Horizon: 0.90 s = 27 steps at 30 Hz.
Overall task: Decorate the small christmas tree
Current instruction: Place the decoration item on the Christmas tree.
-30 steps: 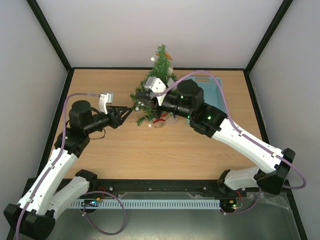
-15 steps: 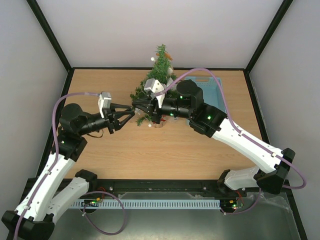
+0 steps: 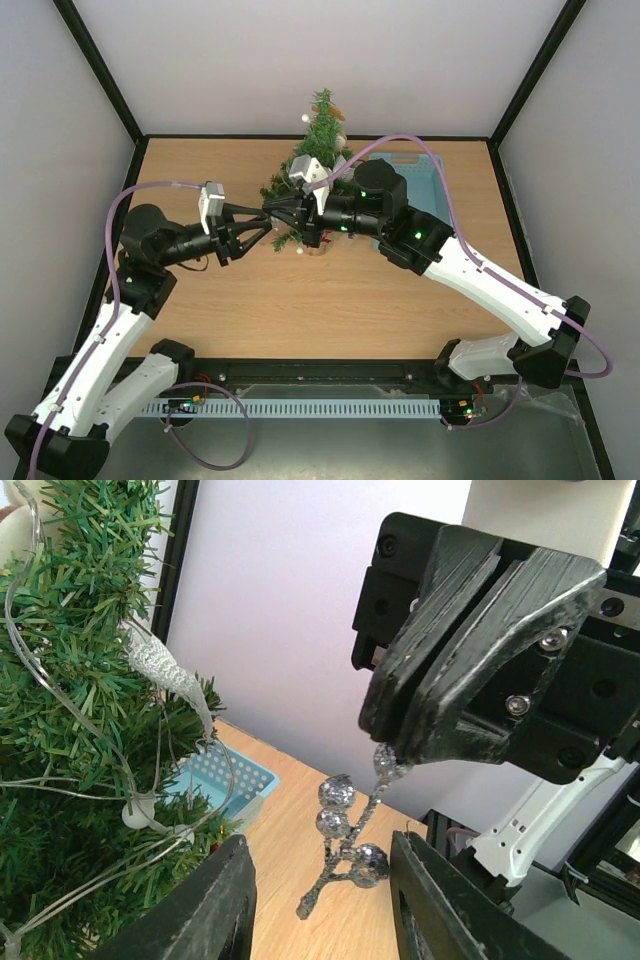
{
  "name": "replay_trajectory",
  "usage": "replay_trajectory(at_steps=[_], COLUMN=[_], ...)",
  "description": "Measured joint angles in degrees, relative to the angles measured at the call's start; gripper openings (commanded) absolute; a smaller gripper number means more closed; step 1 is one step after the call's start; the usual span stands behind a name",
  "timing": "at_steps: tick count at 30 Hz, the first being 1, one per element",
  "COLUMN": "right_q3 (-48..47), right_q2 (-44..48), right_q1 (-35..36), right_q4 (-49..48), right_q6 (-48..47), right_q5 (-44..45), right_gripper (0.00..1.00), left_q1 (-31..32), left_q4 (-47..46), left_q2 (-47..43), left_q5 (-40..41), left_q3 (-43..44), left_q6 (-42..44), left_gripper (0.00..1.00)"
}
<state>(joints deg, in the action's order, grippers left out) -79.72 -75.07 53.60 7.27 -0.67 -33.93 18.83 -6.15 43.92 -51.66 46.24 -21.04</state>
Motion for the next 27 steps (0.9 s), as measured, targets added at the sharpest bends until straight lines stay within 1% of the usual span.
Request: replay_trajectory(at_steps=[10, 12, 20, 27], right_q3=[0.9, 0.9, 0.9, 0.9], right_q2=[0.0, 0.0, -0.8, -1.2], right_q1=[0.0, 0.0, 0.0, 0.0], right_q4=[-1.0, -1.1, -1.7, -2.0], right_q6=[1.7, 2.0, 2.7, 2.9], right_q5=[-0.2, -0.2, -0.2, 0.3], right_gripper=[0.02, 0.02, 0.02, 0.02], left_q1=[0.0, 0.0, 0.2, 0.3], left_q4=[-1.2, -1.5, -2.2, -2.5], left_q2=[1.5, 1.5, 2.3, 2.7], left_q5=[-0.2, -0.4, -0.9, -1.1], left_q3=[1.1, 1.5, 1.7, 1.7], left_q6=[0.2, 0.2, 0.2, 0.5], left_gripper=[0.38, 0.37, 0.27, 0.08])
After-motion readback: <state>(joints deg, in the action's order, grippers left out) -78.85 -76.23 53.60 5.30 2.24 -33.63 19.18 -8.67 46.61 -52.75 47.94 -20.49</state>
